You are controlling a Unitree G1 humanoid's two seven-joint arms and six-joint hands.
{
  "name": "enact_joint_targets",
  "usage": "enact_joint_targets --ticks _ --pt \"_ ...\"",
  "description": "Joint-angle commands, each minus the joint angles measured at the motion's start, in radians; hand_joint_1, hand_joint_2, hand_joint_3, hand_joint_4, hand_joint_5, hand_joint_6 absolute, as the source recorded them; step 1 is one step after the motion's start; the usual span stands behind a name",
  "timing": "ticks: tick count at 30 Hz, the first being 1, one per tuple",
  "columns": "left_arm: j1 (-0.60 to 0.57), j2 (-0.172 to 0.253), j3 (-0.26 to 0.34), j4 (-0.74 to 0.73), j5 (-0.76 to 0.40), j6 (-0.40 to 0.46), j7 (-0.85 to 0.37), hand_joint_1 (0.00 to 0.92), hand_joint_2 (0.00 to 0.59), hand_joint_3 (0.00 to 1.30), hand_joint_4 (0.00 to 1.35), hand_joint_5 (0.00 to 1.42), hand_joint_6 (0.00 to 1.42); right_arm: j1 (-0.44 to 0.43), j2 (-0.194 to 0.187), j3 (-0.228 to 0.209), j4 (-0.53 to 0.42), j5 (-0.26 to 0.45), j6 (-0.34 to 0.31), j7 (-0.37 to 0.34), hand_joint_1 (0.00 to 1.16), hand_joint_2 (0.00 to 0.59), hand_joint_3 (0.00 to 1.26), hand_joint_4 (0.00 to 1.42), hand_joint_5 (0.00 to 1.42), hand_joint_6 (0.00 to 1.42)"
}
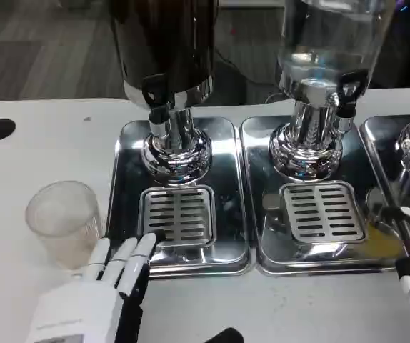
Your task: Grasp the cup under the faucet to collect the drink, then remove the cup.
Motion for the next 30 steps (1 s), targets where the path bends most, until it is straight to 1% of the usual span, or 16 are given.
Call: enact_joint_targets --ticks 1,20,30 --pt "0.002 -0.002 0.003 -0.002 -0.008 0.001 0.011 0.0 0.073 0.13 0.0 0.04 0.21 -0.003 0.002 -0.004 -0.009 0.002 -0.006 0.004 0.33 0.455 0.21 0.0 0.0 0.0" --pt "-0.008 0.001 0.008 0.003 -0.016 0.001 0.006 0.0 0.074 0.13 0.0 0.05 0.21 -0.001 0.005 -0.006 -0.006 0.003 -0.004 0.001 0.33 0.451 0.21 0.01 0.0 0.0" --pt "-0.019 -0.002 -0.011 0.018 -0.007 0.002 0.007 0.0 0.074 0.13 0.0 0.05 0.21 0.027 0.015 -0.013 0.003 0.007 -0.029 -0.01 0.34 0.445 0.21 0.02 0.0 0.0"
